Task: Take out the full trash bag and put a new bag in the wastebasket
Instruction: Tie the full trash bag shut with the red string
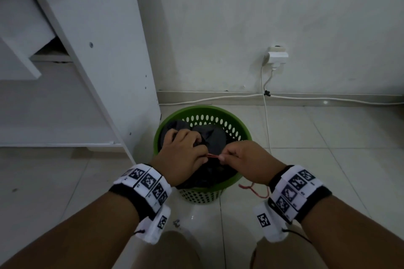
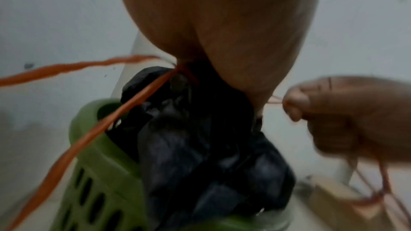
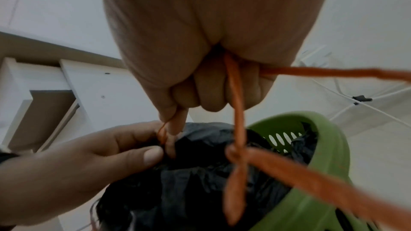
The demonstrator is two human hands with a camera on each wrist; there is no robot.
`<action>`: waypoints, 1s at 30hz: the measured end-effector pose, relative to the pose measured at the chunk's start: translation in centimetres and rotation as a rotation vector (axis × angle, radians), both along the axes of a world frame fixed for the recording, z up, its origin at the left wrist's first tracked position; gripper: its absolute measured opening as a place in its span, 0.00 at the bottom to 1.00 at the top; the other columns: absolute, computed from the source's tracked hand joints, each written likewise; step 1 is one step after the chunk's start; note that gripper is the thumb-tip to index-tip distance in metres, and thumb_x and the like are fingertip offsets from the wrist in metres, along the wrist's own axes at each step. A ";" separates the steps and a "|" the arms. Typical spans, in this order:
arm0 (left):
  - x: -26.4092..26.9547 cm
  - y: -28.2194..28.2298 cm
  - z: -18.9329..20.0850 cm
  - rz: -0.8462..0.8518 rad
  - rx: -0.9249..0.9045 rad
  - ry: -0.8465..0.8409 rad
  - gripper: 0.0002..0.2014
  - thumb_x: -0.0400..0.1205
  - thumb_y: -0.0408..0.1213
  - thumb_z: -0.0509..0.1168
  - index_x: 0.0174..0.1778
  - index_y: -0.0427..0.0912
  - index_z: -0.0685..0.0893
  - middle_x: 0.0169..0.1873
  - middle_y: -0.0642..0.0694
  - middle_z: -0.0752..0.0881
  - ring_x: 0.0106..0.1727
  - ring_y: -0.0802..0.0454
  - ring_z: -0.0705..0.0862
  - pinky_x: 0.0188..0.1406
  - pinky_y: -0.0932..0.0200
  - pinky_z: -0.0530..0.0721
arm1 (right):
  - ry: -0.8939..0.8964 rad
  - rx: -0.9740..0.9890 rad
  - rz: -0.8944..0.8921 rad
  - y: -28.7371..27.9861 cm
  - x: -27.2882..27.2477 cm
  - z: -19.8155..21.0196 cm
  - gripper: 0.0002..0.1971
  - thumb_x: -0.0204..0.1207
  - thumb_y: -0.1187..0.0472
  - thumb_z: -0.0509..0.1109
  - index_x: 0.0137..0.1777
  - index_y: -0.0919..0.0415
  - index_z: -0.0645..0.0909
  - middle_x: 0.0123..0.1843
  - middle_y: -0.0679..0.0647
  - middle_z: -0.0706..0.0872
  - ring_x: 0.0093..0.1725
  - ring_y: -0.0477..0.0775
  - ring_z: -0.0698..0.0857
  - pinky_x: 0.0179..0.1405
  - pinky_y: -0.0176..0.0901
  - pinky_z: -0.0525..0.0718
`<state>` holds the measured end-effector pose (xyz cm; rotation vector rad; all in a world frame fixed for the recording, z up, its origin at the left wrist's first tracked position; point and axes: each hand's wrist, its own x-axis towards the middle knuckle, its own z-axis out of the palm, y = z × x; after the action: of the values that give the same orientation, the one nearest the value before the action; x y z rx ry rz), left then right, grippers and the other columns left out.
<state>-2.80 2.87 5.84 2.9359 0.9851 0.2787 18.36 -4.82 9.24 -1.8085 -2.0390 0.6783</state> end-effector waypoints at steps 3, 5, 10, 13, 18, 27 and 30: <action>-1.5 -0.4 0.5 0.106 -0.213 -0.287 0.30 0.75 0.68 0.61 0.72 0.62 0.78 0.77 0.52 0.72 0.79 0.47 0.68 0.77 0.41 0.62 | 0.091 0.031 -0.109 -0.5 0.3 -0.1 0.10 0.83 0.52 0.67 0.44 0.54 0.87 0.37 0.46 0.86 0.34 0.42 0.82 0.31 0.28 0.75; -3.1 -0.9 1.0 0.157 -0.270 -0.490 0.32 0.74 0.66 0.67 0.73 0.58 0.77 0.74 0.54 0.74 0.76 0.53 0.71 0.76 0.47 0.69 | 0.130 0.045 -0.140 -1.0 0.3 -0.5 0.11 0.83 0.50 0.68 0.43 0.55 0.87 0.38 0.52 0.89 0.36 0.50 0.84 0.32 0.35 0.77; -5.3 -3.3 1.4 0.379 -0.602 -0.567 0.22 0.75 0.55 0.75 0.61 0.54 0.79 0.53 0.57 0.82 0.55 0.64 0.82 0.52 0.63 0.81 | 0.232 0.092 -0.228 -1.2 -0.7 -0.9 0.11 0.83 0.53 0.68 0.41 0.56 0.86 0.35 0.51 0.87 0.33 0.49 0.82 0.30 0.32 0.75; -5.2 -4.6 1.1 0.444 -0.751 -0.598 0.21 0.73 0.52 0.79 0.56 0.52 0.79 0.49 0.52 0.84 0.51 0.58 0.84 0.45 0.67 0.80 | 0.277 0.158 -0.304 -1.0 -1.2 -1.2 0.11 0.83 0.53 0.67 0.41 0.53 0.86 0.35 0.47 0.87 0.34 0.41 0.82 0.30 0.28 0.75; -4.5 -5.5 0.8 0.528 -1.065 -0.640 0.18 0.77 0.49 0.76 0.52 0.39 0.82 0.43 0.39 0.91 0.41 0.47 0.91 0.43 0.49 0.90 | 0.360 0.215 -0.368 -0.9 -2.2 -1.0 0.10 0.84 0.56 0.66 0.44 0.52 0.88 0.43 0.46 0.90 0.44 0.40 0.86 0.43 0.35 0.82; -3.7 -4.5 4.0 0.631 -1.143 -0.707 0.19 0.85 0.50 0.67 0.32 0.44 0.72 0.22 0.51 0.68 0.20 0.55 0.64 0.23 0.62 0.59 | 0.389 0.339 -0.440 -1.4 -3.2 0.0 0.13 0.85 0.53 0.62 0.43 0.55 0.83 0.40 0.50 0.88 0.40 0.42 0.84 0.38 0.35 0.80; -2.4 -4.2 5.8 0.666 -1.121 -0.861 0.17 0.86 0.47 0.65 0.32 0.44 0.79 0.21 0.51 0.74 0.16 0.57 0.66 0.22 0.63 0.60 | 0.122 0.393 -0.170 -2.4 -5.3 0.8 0.15 0.84 0.45 0.55 0.46 0.53 0.79 0.35 0.48 0.85 0.33 0.45 0.82 0.32 0.41 0.80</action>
<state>-5.22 -1.33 11.61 1.2418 1.2774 0.6414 13.06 -7.23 10.06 -1.6404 -1.7649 0.3039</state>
